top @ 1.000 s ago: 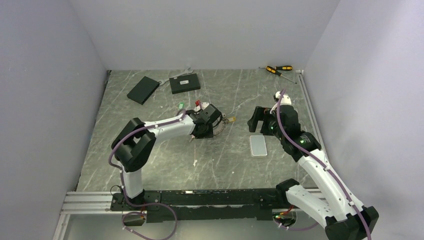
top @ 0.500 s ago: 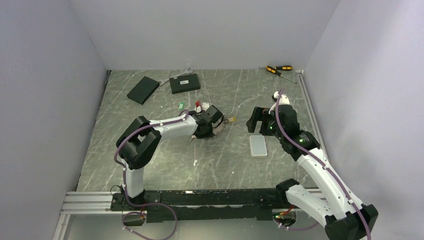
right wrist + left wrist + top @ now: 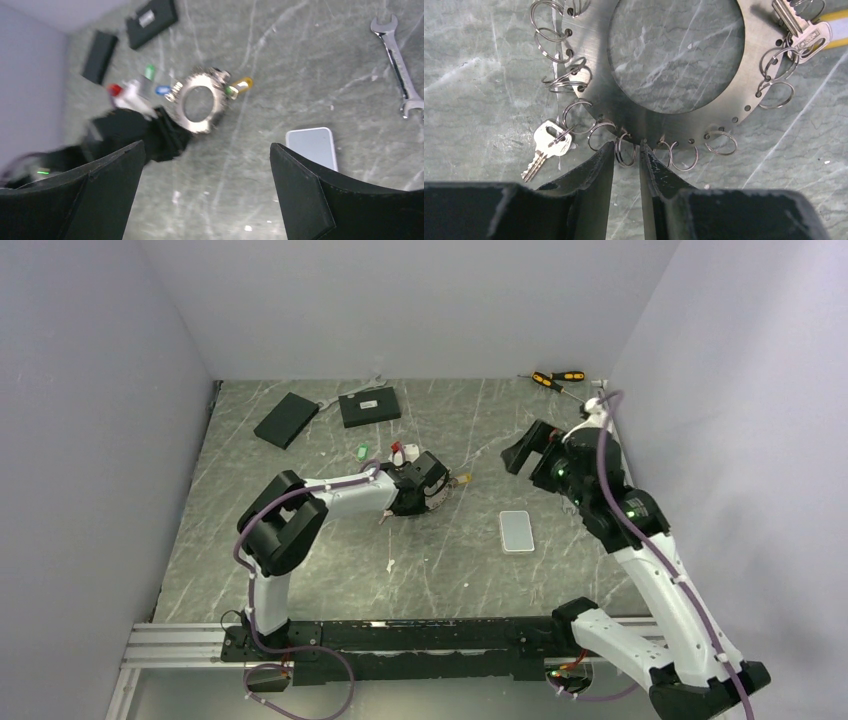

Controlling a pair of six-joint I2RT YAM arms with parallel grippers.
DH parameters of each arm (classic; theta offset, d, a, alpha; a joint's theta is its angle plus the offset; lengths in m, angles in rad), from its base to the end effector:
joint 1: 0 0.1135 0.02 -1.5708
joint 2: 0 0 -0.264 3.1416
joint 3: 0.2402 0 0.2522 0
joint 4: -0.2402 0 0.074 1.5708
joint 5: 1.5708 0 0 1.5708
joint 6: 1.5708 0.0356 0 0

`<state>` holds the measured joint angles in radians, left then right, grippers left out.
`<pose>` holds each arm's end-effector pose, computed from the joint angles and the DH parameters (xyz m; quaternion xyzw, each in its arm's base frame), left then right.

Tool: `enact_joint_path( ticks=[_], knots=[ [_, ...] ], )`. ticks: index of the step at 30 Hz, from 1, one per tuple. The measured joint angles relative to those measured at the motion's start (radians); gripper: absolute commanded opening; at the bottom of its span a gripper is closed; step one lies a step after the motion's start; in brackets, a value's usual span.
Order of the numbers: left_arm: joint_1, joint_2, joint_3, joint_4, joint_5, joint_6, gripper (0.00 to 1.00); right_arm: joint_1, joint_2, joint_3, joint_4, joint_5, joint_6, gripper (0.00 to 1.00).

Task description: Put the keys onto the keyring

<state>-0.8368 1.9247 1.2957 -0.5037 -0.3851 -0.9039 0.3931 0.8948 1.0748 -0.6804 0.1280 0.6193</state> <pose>0.2713 -0.2808 0.1686 -0.0737 0.9561 -0.0427 0.2803 0.1689 0.0651 0.3699 0.1293 0.8492 0.1987 0.4718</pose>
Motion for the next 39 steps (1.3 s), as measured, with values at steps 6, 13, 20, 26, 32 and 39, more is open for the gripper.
enact_joint_path(
  ticks=[6,13,20,26,32,39],
  knots=[
    [0.000,0.018,0.002,0.018,-0.022,0.000,0.29,0.001,-0.018,0.198,-0.092,0.077,0.255,1.00],
    [0.000,0.023,0.003,0.030,-0.045,0.000,0.22,0.000,0.013,0.481,-0.209,0.144,0.534,1.00],
    [0.000,0.023,0.002,0.030,-0.067,0.000,0.19,0.000,0.039,0.560,-0.249,0.132,0.640,1.00],
    [0.000,0.023,0.002,0.029,-0.085,0.000,0.19,0.001,0.072,0.563,-0.259,0.116,0.656,1.00],
    [0.000,0.023,0.002,0.033,-0.087,0.001,0.19,0.000,0.059,0.541,-0.237,0.098,0.657,1.00],
    [0.000,0.023,0.002,0.041,-0.092,0.005,0.19,0.000,0.040,0.508,-0.209,0.076,0.664,1.00]
  ],
)
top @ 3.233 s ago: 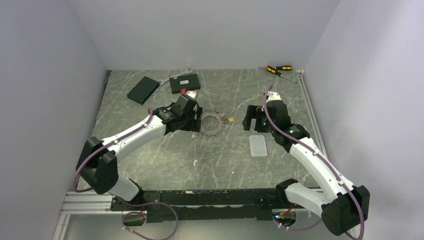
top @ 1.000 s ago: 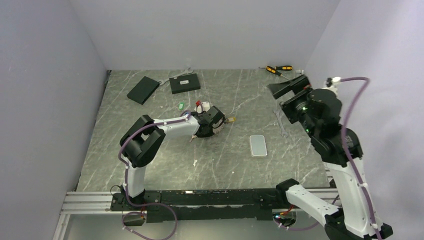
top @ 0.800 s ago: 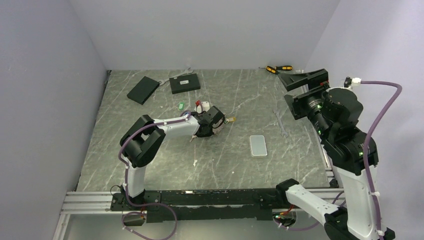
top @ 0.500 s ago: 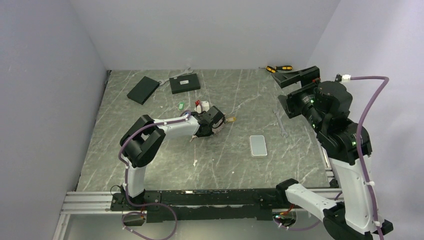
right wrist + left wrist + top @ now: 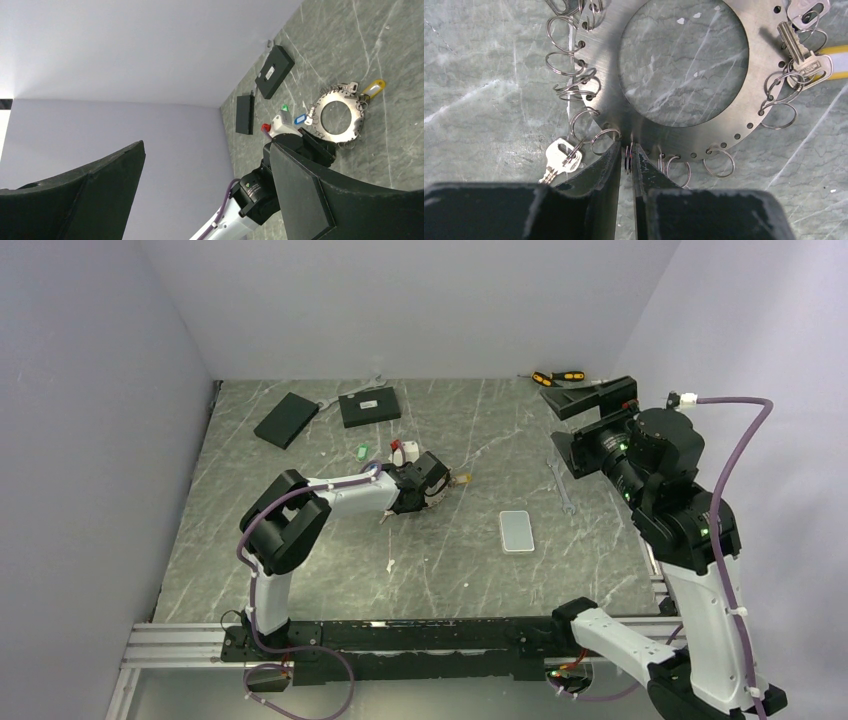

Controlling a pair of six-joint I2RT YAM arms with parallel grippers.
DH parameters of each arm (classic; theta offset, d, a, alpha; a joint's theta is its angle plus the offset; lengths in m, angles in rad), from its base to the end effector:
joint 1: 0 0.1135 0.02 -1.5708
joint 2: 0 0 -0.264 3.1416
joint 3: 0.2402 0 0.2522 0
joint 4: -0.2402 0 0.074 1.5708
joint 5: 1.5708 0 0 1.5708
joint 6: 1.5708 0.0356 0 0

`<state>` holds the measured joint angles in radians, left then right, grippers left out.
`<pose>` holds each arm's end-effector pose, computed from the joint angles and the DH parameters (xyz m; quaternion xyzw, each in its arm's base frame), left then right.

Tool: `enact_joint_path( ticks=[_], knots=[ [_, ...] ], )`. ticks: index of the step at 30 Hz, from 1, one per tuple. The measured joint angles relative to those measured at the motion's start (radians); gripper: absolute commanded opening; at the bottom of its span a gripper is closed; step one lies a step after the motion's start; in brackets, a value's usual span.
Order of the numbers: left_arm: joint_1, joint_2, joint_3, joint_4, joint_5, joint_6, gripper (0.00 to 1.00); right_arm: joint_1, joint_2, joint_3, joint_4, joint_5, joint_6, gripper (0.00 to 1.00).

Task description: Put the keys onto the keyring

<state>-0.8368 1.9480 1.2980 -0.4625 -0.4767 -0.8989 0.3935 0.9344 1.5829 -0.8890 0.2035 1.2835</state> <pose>0.2769 -0.2826 0.1637 -0.0830 0.9442 -0.0198 0.3181 0.1208 0.0424 0.4957 0.3935 0.6795 0.4031 0.4699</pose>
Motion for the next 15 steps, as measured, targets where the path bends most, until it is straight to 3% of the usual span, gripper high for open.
enact_joint_path(
  ticks=[15],
  knots=[
    [0.000,0.000,-0.002,0.018,-0.001,0.019,0.14,0.000,-0.033,-0.058,0.049,-0.003,0.018,1.00]
  ],
)
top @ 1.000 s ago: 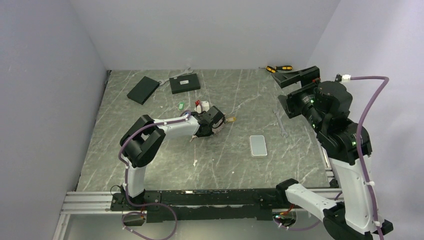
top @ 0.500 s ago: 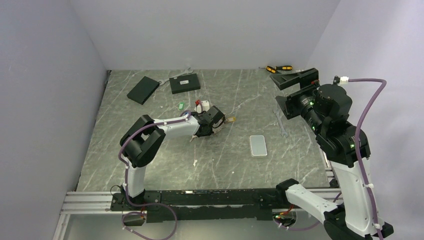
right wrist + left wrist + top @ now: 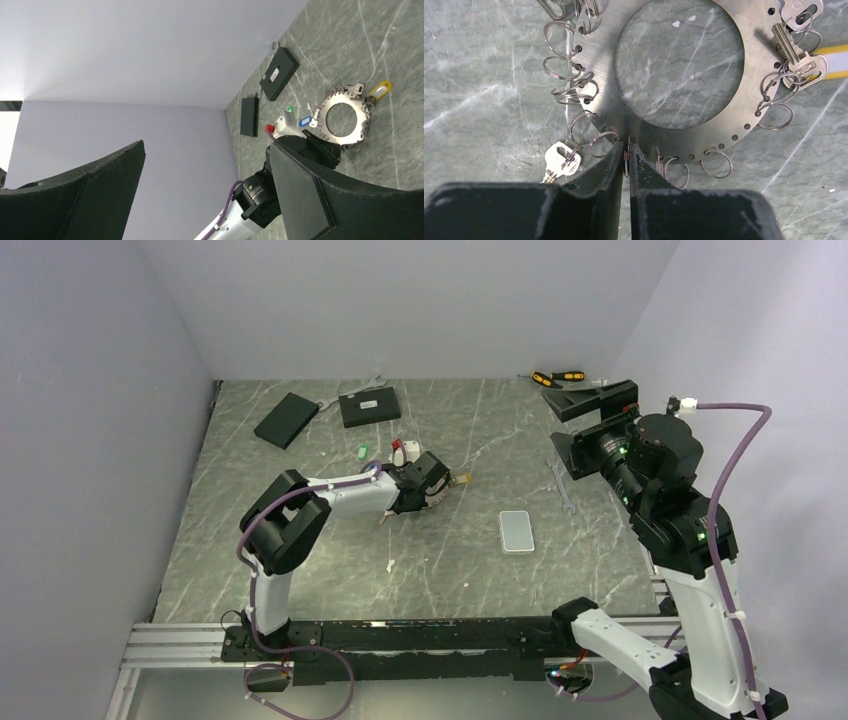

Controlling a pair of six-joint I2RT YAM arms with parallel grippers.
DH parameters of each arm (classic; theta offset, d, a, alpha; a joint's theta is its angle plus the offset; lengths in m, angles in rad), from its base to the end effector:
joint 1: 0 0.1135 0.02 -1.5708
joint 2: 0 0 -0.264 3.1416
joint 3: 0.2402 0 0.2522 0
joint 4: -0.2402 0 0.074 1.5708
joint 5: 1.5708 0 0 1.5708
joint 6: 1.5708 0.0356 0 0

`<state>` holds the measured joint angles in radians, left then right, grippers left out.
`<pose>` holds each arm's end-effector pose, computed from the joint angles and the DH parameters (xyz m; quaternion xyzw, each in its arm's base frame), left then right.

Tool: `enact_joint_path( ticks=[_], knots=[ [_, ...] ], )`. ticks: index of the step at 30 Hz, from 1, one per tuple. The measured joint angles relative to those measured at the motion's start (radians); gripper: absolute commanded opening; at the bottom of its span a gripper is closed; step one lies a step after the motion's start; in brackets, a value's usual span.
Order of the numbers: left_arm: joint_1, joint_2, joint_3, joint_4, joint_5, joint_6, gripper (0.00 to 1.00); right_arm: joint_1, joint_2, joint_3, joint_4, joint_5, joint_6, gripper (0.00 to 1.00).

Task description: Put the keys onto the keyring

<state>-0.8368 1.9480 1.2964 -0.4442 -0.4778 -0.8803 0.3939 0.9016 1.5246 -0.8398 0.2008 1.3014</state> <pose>0.2779 -0.2836 0.1642 -0.0762 0.9429 -0.0227 0.3235 0.1195 0.0420 0.4888 0.3964 0.6695 0.4156 0.4710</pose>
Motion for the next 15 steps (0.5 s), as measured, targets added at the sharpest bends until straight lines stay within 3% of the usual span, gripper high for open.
enact_joint_path(
  ticks=[15],
  knots=[
    [0.000,0.000,0.000,0.000,-0.017,0.003,0.12,0.000,-0.086,0.000,0.015,0.078,0.000,1.00]
  ],
)
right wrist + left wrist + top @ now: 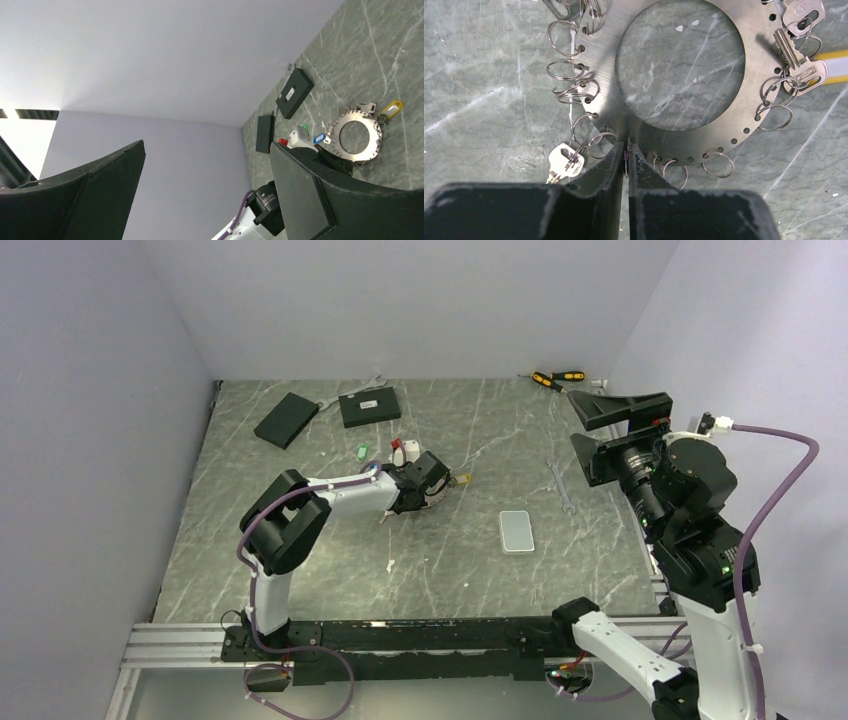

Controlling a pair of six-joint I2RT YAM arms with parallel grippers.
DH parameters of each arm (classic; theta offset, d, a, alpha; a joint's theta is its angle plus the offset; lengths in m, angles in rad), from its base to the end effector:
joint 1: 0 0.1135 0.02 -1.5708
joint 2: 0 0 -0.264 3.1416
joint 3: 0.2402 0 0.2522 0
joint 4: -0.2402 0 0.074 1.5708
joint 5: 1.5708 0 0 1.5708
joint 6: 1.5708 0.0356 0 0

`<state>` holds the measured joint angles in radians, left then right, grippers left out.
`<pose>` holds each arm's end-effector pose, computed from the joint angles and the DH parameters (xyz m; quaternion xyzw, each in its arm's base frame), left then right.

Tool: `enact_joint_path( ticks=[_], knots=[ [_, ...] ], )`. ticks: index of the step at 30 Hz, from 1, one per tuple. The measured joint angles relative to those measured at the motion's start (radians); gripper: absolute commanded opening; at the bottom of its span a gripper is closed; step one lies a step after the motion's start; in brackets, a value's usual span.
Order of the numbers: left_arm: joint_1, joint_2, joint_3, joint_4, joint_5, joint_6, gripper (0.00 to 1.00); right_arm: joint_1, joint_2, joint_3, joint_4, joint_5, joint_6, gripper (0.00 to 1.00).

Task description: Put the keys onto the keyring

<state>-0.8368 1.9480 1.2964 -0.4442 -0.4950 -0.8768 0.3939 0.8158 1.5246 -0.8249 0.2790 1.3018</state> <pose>0.2782 -0.2831 0.1644 -0.0765 0.9410 -0.0165 0.3293 0.0901 0.0268 0.4982 0.4075 0.6242 0.4250 0.5135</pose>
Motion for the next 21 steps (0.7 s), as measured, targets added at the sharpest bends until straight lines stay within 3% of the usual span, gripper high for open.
enact_joint_path(
  ticks=[10,21],
  knots=[
    [0.000,0.000,0.000,0.005,0.000,0.003,0.00,0.000,0.005,-0.029,0.011,-0.001,0.019,1.00],
    [0.000,-0.002,-0.013,0.028,-0.004,0.032,0.00,0.000,0.016,-0.020,0.008,0.002,0.015,1.00]
  ],
)
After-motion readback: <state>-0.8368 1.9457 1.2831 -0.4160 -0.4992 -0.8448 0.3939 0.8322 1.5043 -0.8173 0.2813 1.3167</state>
